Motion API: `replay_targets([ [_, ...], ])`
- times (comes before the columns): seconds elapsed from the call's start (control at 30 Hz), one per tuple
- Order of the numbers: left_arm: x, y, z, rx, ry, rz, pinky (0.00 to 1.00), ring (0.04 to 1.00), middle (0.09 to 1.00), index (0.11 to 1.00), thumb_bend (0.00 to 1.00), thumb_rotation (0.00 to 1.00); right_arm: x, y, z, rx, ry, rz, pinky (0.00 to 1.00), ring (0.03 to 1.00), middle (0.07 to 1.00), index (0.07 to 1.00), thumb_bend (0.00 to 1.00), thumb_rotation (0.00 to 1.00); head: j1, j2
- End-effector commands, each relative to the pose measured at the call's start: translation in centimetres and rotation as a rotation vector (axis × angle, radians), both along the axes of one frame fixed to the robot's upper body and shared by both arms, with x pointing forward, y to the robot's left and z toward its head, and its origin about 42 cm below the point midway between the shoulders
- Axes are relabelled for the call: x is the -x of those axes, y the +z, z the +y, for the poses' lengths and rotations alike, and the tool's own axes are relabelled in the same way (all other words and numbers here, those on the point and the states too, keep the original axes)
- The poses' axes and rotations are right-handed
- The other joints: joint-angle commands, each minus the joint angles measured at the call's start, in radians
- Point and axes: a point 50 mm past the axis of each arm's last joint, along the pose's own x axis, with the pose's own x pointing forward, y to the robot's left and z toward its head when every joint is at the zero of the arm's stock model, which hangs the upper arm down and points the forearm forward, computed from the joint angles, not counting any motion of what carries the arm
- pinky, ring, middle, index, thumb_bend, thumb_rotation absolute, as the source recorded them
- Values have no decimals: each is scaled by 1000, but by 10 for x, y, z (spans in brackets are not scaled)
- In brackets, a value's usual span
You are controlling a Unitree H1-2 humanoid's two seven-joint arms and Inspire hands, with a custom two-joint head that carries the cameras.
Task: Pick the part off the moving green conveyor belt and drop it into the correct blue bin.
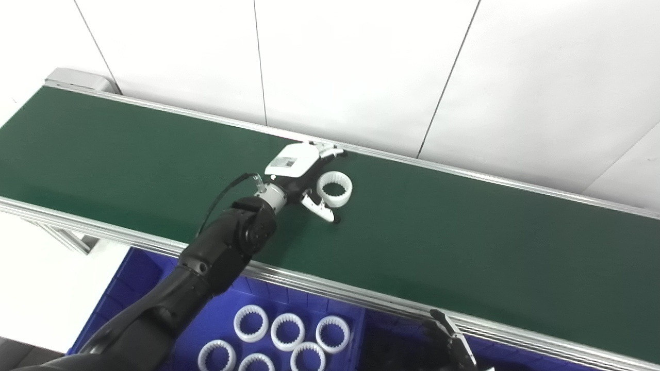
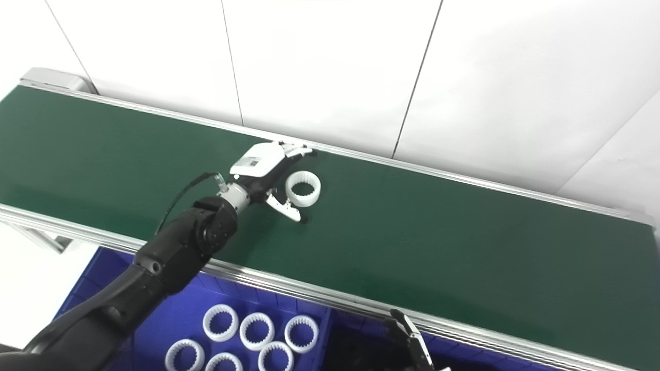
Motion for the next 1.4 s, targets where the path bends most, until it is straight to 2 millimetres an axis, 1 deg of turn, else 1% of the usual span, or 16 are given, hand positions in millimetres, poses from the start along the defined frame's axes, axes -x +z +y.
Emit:
replay_targets([
  [0.0, -7, 13, -7, 45, -19, -40, 666, 728, 781, 756, 795, 37, -1, 12, 0, -42, -3, -81, 721, 735, 772, 841, 970, 399, 2, 2],
  [0.07, -5, 10, -8, 80, -21, -25, 581, 658, 720, 709, 753, 7, 0, 13, 0, -47, -6, -80, 717, 733, 772, 841, 976, 403, 2, 3],
  [0.1, -5, 9, -9, 93, -23, -23, 505, 589, 611, 674, 648, 3, 0, 13, 0, -50, -8, -78, 721, 736, 770, 839, 978, 398, 2, 3],
  [0.13, -5, 7, -9, 112, -22, -21, 466, 554, 555, 656, 594, 1, 0, 13, 1, -51, -9, -78, 724, 738, 770, 838, 979, 395, 3, 5],
  [0.17, -5, 5, -9, 126, -21, -20, 416, 458, 511, 595, 535, 0, 0, 13, 1, -52, -11, -78, 725, 739, 769, 837, 982, 394, 3, 5],
  [0.23, -4, 0, -11, 172, -21, -33, 400, 401, 481, 552, 500, 0, 1, 14, 0, -50, -7, -82, 721, 748, 776, 838, 973, 387, 2, 10],
  [0.43, -3, -12, -22, 303, -8, -49, 450, 416, 504, 520, 497, 0, 3, 15, 0, -54, -12, -81, 728, 749, 778, 840, 980, 381, 0, 18],
  [0.6, -3, -13, -33, 286, -17, -44, 433, 406, 487, 540, 496, 0, 4, 16, 1, -49, -25, -88, 693, 741, 779, 844, 988, 391, 0, 21],
  [0.7, -4, -9, -31, 255, -38, -54, 428, 403, 497, 536, 496, 0, 4, 17, 2, -43, -24, -96, 699, 740, 778, 845, 977, 385, 1, 24],
  [0.83, -1, 4, -16, 271, -75, -122, 436, 412, 505, 520, 498, 0, 4, 18, 5, -49, -28, -104, 709, 744, 777, 840, 975, 379, -7, 42],
  [0.97, 22, 33, 2, 347, -74, -201, 441, 418, 507, 516, 499, 0, 5, 21, 4, -44, -22, -114, 736, 751, 780, 845, 971, 391, -31, 79],
  [1.13, 70, 67, 32, 437, -93, -277, 446, 427, 511, 515, 499, 0, 7, 26, 6, -61, -26, -122, 738, 753, 779, 844, 962, 384, -93, 151],
  [1.23, 101, 72, 52, 489, -110, -281, 445, 426, 505, 523, 499, 0, 10, 30, 5, -69, -24, -120, 755, 755, 781, 849, 949, 388, -121, 182],
  [1.3, 115, 74, 59, 510, -111, -273, 439, 425, 505, 524, 499, 0, 11, 33, 5, -71, -22, -120, 767, 760, 788, 852, 936, 392, -140, 213],
  [1.33, 125, 71, 64, 512, -117, -270, 439, 425, 505, 524, 499, 0, 12, 35, 5, -73, -23, -120, 769, 760, 789, 853, 934, 393, -160, 251],
  [1.37, 131, 70, 67, 512, -121, -268, 440, 421, 506, 525, 499, 0, 12, 36, 5, -74, -24, -120, 758, 769, 794, 857, 930, 401, -164, 258],
])
